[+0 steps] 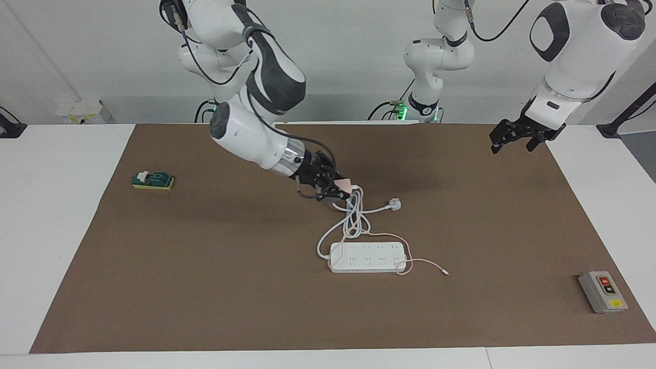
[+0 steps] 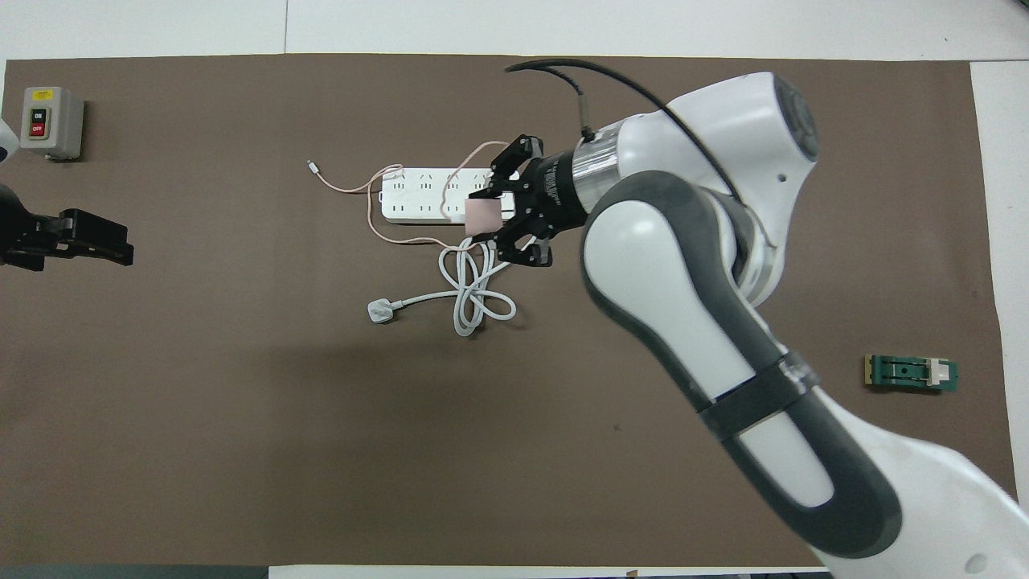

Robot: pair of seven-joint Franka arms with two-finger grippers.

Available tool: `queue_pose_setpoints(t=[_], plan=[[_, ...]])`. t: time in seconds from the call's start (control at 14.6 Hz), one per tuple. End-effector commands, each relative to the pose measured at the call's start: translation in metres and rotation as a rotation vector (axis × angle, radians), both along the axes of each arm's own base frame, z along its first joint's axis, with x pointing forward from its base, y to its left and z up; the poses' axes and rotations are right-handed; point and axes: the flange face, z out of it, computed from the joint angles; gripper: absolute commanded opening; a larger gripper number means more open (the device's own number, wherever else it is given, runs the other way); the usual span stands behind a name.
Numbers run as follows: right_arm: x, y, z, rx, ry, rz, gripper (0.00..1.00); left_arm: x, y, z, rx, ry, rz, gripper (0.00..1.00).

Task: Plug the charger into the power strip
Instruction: 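Carry the charger toward the power strip while the left gripper approaches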

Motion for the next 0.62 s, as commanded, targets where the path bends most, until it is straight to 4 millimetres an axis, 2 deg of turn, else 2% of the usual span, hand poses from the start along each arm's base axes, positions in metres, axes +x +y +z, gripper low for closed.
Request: queue_pose_setpoints(t=[0.0, 0.07, 0.14, 0.27, 0.41, 0.55], plan=[[-0.005, 0.030, -0.005, 0.018, 0.006, -0.023, 0.00, 0.002, 0.013, -0.003, -0.130, -0.028, 0.050, 1.00], [-0.007, 0.036, -0.006, 0.019, 0.008, -0.020, 0.00, 0.004, 0.021, -0.005, -0.176, -0.028, 0.077, 1.00], [-0.008, 0.038, -0.007, 0.019, 0.017, -0.025, 0.00, 0.007, 0.021, -0.010, -0.250, -0.019, 0.092, 1.00], [-0.016, 0.051, -0.009, 0.015, 0.033, -0.021, 0.00, 0.014, 0.044, -0.023, -0.373, -0.006, 0.108, 1.00], [-0.016, 0.054, -0.013, 0.012, 0.046, -0.030, 0.00, 0.021, 0.060, -0.043, -0.513, -0.004, 0.083, 1.00], [-0.016, 0.055, -0.014, 0.014, 0.047, -0.037, 0.00, 0.028, 0.066, -0.069, -0.633, -0.007, 0.066, 1.00]])
